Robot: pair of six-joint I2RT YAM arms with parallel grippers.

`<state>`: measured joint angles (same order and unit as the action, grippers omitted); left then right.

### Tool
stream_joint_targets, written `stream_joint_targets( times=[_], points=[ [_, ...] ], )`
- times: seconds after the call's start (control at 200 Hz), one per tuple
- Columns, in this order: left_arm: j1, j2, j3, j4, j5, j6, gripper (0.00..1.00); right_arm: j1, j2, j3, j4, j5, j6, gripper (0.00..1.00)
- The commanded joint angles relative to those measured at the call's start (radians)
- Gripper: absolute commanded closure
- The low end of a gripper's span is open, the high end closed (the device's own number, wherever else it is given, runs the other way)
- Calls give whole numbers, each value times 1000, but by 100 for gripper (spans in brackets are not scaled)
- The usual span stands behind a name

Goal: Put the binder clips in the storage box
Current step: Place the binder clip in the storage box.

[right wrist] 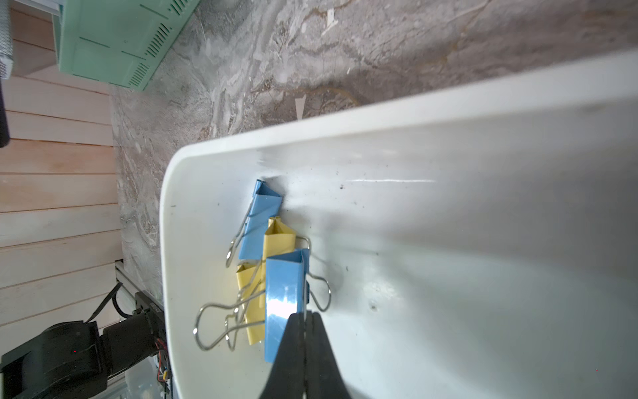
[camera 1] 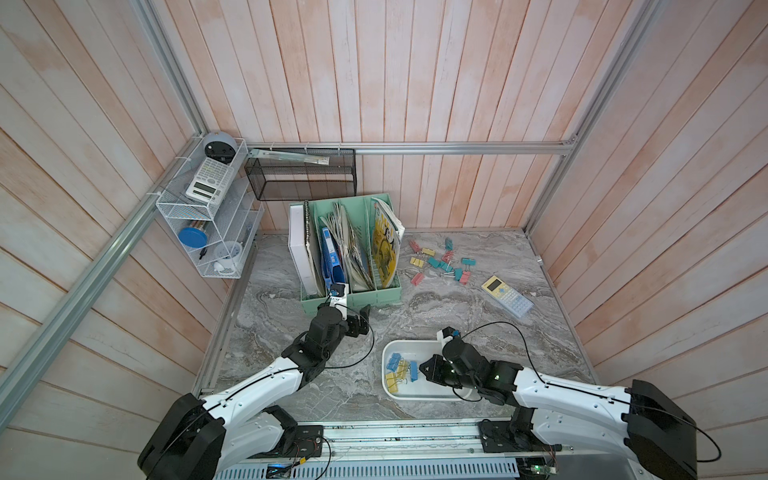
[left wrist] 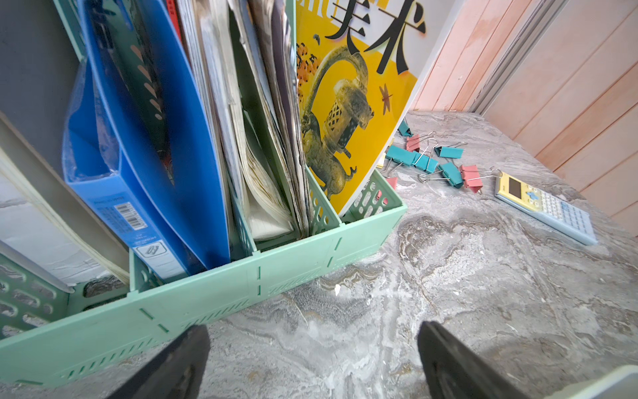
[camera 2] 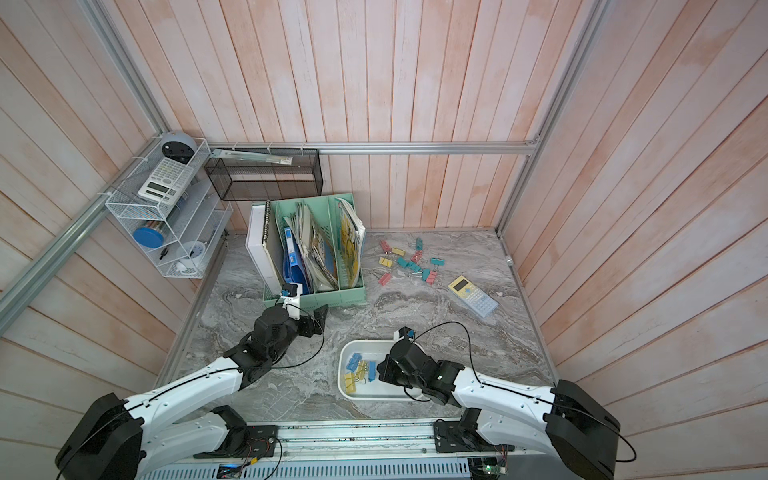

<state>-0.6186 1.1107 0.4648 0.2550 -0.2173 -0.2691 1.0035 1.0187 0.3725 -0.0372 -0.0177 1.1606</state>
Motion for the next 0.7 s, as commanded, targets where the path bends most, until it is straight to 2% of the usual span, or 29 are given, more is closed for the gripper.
stream_joint_targets(
  times=[0.0,0.16,0.275,0.37,0.48,0.695],
  points=[
    [-3,8,-12,23,3,5,0,10,-128,-13,-103,79,24,100],
    [-4,9,-12,24,3,4,0,25,-368,-27,-209,126,-1,100],
    [-5,14,-11,26,1,6,0,62,-410,-36,-203,85,7,100],
    [-6,18,-10,27,-2,6,0,126,-353,-31,-175,61,14,100],
    [-5,22,-9,27,-1,6,0,194,-220,-12,-148,81,16,100],
    [-6,24,-12,28,-3,4,0,203,10,-23,14,98,27,100]
  ],
)
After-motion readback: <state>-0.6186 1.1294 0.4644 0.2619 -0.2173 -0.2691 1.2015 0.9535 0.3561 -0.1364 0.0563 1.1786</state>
